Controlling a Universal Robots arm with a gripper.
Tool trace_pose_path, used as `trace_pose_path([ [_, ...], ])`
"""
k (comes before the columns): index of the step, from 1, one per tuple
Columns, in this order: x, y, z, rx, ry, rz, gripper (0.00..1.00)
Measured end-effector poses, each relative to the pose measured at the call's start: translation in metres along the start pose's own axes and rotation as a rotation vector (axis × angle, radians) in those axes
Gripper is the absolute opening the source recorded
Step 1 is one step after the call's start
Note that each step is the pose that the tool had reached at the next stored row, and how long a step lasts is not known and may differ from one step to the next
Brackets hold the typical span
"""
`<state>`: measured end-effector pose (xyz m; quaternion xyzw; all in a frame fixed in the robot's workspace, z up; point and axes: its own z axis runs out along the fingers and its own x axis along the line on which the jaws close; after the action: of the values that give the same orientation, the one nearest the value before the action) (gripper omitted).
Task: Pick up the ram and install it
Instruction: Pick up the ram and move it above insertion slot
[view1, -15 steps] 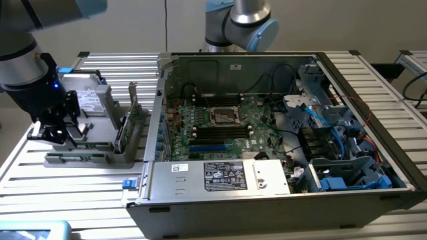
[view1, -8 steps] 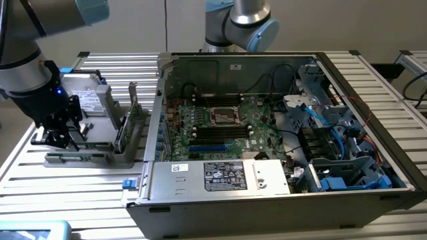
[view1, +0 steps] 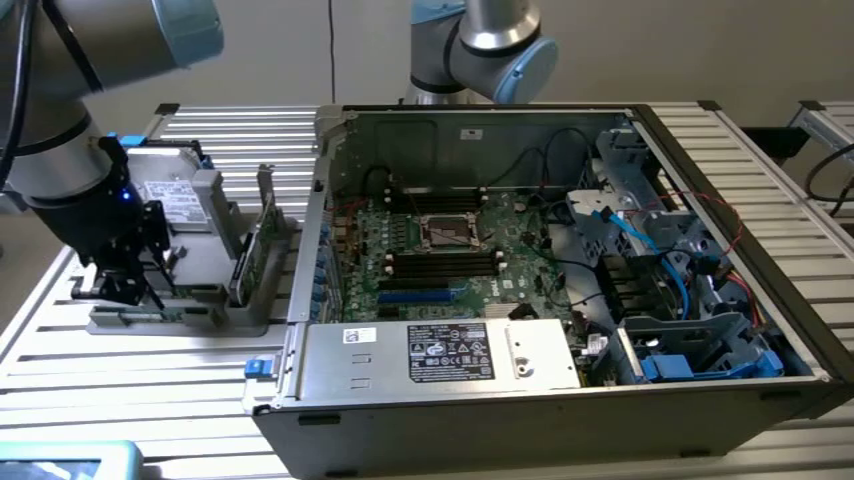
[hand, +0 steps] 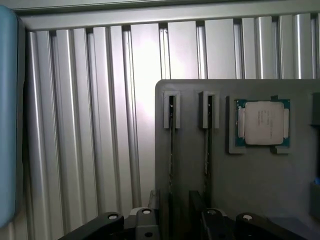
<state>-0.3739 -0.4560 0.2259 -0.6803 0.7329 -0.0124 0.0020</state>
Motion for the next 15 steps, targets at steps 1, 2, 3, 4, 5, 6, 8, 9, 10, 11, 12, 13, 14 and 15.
trace_pose_path([
  [1, 0.000, 0.0001, 0.0018, -0.0001, 0.0001, 0.000, 0.36],
  [2, 0.000, 0.0001, 0.0037, -0.0001, 0.0000, 0.000, 0.36],
  [3, 0.000, 0.0001, 0.0055, 0.0000, 0.0000, 0.000, 0.36],
  [4, 0.000, 0.0001, 0.0073, -0.0001, 0.0000, 0.000, 0.36],
  [5, 0.000, 0.0002, 0.0092, 0.0001, -0.0001, 0.000, 0.36],
  [6, 0.000, 0.0002, 0.0109, 0.0000, 0.0000, 0.000, 0.36],
  [8, 0.000, 0.0003, 0.0140, -0.0001, 0.0001, 0.000, 0.36],
  [9, 0.000, 0.0003, 0.0154, 0.0000, 0.0000, 0.000, 0.36],
  [10, 0.000, 0.0004, 0.0165, -0.0001, 0.0001, 0.000, 0.36],
  [11, 0.000, 0.0004, 0.0177, -0.0001, 0.0001, 0.000, 0.36],
  [12, 0.000, 0.0004, 0.0190, -0.0001, 0.0000, 0.000, 0.36],
  [13, 0.000, 0.0004, 0.0202, 0.0000, 0.0000, 0.000, 0.36],
  [14, 0.000, 0.0005, 0.0212, -0.0001, 0.0000, 0.000, 0.36],
  [15, 0.000, 0.0005, 0.0222, 0.0000, 0.0000, 0.000, 0.36],
])
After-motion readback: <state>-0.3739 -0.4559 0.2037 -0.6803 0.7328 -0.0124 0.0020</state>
